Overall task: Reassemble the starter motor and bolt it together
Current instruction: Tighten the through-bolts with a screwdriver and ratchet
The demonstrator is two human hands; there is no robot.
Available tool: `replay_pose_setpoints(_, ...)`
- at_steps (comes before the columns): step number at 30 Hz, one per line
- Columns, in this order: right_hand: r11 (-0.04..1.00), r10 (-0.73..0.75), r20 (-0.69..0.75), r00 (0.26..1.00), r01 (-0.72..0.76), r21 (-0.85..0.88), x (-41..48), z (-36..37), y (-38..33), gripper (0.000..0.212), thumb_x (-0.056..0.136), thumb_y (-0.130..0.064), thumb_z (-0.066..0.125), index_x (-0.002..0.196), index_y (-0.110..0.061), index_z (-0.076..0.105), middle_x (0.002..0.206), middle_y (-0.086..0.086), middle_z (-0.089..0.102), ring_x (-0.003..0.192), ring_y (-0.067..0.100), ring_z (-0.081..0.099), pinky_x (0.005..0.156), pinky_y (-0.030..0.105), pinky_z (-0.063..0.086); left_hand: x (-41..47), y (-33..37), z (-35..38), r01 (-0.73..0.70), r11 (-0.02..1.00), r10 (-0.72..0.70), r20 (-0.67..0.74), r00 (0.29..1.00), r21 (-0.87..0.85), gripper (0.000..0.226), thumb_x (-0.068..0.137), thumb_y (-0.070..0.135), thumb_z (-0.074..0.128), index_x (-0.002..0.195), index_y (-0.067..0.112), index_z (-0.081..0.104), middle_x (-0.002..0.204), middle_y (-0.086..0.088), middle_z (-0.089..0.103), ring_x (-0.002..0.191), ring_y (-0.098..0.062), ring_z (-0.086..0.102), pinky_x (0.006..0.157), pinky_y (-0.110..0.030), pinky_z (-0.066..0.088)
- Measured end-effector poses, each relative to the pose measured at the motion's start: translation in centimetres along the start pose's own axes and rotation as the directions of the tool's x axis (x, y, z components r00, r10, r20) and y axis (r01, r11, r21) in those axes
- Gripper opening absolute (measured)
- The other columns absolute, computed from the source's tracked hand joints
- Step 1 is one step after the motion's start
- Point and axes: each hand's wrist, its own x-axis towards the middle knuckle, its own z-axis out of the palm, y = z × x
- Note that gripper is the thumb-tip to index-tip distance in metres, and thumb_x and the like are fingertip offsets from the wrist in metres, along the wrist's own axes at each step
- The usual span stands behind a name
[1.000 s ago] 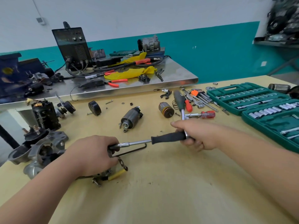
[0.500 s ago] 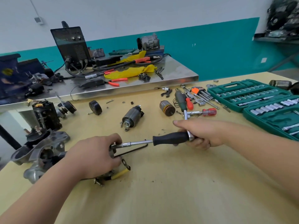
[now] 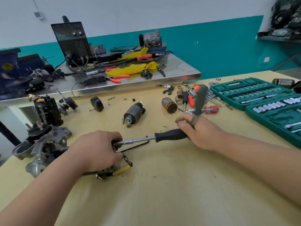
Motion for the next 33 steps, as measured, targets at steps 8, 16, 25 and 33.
replay_pose_setpoints(8,0.616,0.367,0.541,0.757,-0.634,0.468,1.6,-0.4,0.0,0.061,0.095,-0.065,0.026,0.102,-0.019,0.065,0.05,0.003,0.042,0.039,0.014,0.034,0.041,0.02,0.031,-0.7,0.2,0.1,-0.013,1.0,0.012,-0.036,0.999,-0.014,0.027,0.079,0.059,0.055,0.102,0.052,0.042,0.077,0.023,0.054,0.067,0.002,0.049,0.051,-0.021,0.035)
replay_pose_setpoints(16,0.978,-0.07,0.319,0.945,0.128,-0.163,0.4,-1.2,0.3,0.051,0.091,-0.067,0.021,0.131,-0.042,0.042,0.1,-0.013,0.063,0.08,0.003,0.055,0.071,0.02,0.045,-0.5,0.2,0.0,0.007,0.999,-0.007,-0.016,1.0,-0.035,0.021,0.078,0.056,0.055,0.096,0.048,0.047,0.078,0.02,0.055,0.069,0.0,0.051,0.05,-0.022,0.035)
replay_pose_setpoints(25,0.918,-0.298,0.056,0.953,0.302,-0.257,0.2,-1.3,0.2,0.027,0.096,-0.046,0.037,0.111,-0.038,0.058,0.084,-0.02,0.059,0.071,0.0,0.052,0.06,0.017,0.04,-0.4,0.1,-0.2,0.006,0.999,-0.006,0.003,1.0,-0.052,0.013,0.079,0.051,0.057,0.082,0.043,0.048,0.078,0.016,0.057,0.069,-0.003,0.052,0.052,-0.024,0.036)
replay_pose_setpoints(33,0.934,0.111,0.301,0.947,-0.202,0.293,1.5,-1.2,-0.2,0.046,0.098,-0.052,0.033,0.105,-0.022,0.067,0.054,-0.009,0.053,0.045,0.01,0.046,0.047,0.022,0.042,-0.5,0.3,-0.1,-0.012,1.0,0.012,-0.003,1.0,-0.015,0.019,0.081,0.054,0.057,0.097,0.044,0.051,0.081,0.016,0.058,0.071,-0.003,0.054,0.055,-0.024,0.042)
